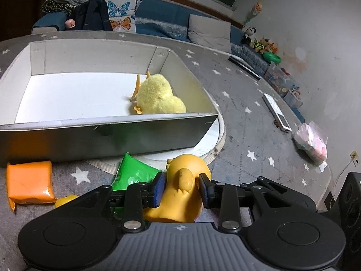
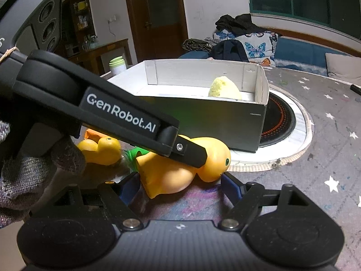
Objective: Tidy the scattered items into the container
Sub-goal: 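Grasp the orange rubber duck with the left tool, then carry the orange duck into the box and open the left tool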
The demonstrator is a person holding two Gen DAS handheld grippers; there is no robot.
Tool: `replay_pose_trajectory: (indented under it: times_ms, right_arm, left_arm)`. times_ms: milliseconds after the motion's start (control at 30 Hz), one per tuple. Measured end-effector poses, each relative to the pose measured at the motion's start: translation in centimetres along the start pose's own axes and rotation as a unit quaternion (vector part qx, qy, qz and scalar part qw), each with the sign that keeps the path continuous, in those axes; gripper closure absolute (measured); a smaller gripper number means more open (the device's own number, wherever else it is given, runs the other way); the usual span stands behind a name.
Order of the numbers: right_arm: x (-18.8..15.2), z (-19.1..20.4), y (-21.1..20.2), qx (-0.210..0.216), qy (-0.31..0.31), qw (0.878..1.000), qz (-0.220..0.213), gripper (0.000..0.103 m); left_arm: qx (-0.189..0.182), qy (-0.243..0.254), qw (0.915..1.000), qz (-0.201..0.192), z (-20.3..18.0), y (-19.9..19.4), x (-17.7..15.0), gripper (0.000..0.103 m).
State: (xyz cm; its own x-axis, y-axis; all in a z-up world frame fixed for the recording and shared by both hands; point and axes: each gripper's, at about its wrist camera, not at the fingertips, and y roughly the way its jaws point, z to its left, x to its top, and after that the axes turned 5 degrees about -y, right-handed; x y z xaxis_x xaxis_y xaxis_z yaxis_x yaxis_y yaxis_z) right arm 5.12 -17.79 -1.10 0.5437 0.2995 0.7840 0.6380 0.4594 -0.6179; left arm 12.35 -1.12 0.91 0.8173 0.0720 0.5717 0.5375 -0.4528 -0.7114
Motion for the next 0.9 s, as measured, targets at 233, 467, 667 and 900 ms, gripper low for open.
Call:
replay_pose_trajectory:
  times_ms: [233, 467, 667, 900]
  right_arm:
    - [1.3, 1.0, -1.7, -0.003, -0.022, 0.999, -0.026, 0.023]
    - [4.0, 1.3, -2.4, 0.002, -0.045, 0.997, -0.061, 0.023]
    - [6.9, 1.1, -1.2, 0.010, -0.064, 0.995, -0.078, 0.023]
    - [10.1, 0.3, 1.5, 0.019, -0.078, 0.994, -0.080, 0.023]
  left_arm:
    - [-0.003, -0.005, 0.9993, -0.036, -0.2, -2.5, 0.4, 0.068]
    - [0.006, -0.001, 0.9966, -0.083, -0.6, -4.8, 2.5, 0.068]
    - [0.012, -0.020, 0.9941, -0.106, 0.4, -5.1, 5.1, 0.069]
    - [0.021, -0.044, 0.9916, -0.120, 2.0, -4.3, 8.1, 0.069]
